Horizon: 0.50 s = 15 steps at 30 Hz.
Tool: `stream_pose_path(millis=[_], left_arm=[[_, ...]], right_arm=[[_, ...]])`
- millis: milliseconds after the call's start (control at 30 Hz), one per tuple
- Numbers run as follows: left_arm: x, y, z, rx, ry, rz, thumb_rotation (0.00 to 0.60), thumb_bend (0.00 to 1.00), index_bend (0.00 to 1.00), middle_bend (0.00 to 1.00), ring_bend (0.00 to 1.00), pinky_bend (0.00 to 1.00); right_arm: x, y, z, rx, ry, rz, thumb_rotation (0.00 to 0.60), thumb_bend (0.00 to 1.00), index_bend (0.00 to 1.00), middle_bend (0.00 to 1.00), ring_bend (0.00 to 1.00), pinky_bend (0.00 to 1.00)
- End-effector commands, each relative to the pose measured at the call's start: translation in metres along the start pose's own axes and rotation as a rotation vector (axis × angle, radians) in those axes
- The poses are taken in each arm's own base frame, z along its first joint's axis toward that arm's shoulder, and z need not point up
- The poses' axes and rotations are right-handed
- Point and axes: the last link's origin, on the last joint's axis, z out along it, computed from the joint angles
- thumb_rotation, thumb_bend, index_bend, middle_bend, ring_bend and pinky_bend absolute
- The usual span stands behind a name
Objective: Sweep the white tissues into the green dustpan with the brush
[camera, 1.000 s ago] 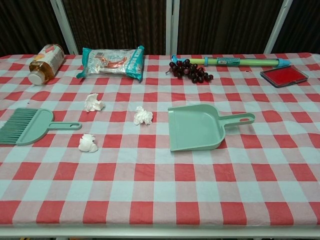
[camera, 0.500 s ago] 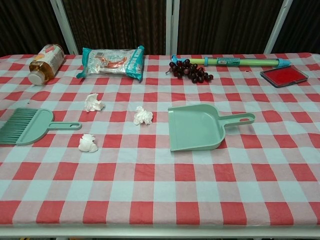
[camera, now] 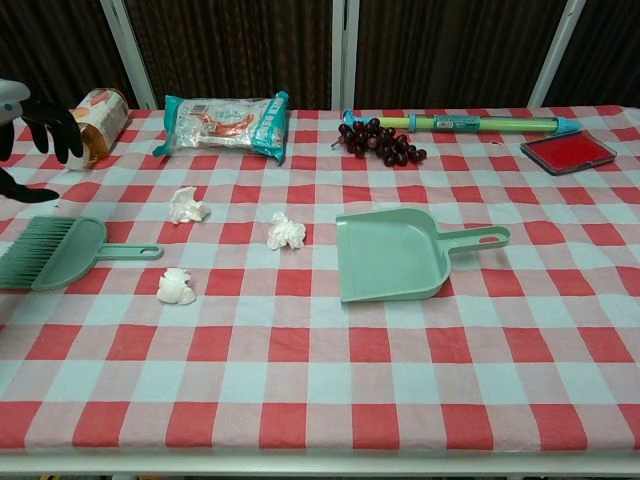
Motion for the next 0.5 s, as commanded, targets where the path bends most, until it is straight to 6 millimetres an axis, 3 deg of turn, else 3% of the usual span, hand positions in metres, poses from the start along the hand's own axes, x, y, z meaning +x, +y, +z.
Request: stream_pose_path(millis=[33, 267, 500], left_arm=[[-0.008, 0.031, 0.01, -0.039, -0.072, 0.03, 0.6, 0.23, 0.4, 0.43, 0.39, 0.56], [-0.017, 0.051, 0.027, 0.001, -0.147, 0.125, 0.6, 0.23, 0.4, 0.42, 0.39, 0.58], [-0.026, 0.07, 0.028, 0.019, -0.223, 0.201, 0.6, 0.23, 0.4, 0.41, 0.39, 0.58]], right_arm=[[-0.001, 0.001, 0.001, -0.002, -0.003, 0.001, 0.6, 0.13, 0.07, 0.21, 0.06, 0.07], [-0.004, 0.004, 0.002, -0.013, -0.016, 0.014, 0.6, 0.14, 0.07, 0.21, 0.06, 0.07], [-0.006, 0.008, 0.002, -0.02, -0.021, 0.02, 0.6, 0.14, 0.07, 0.21, 0.06, 0.07]])
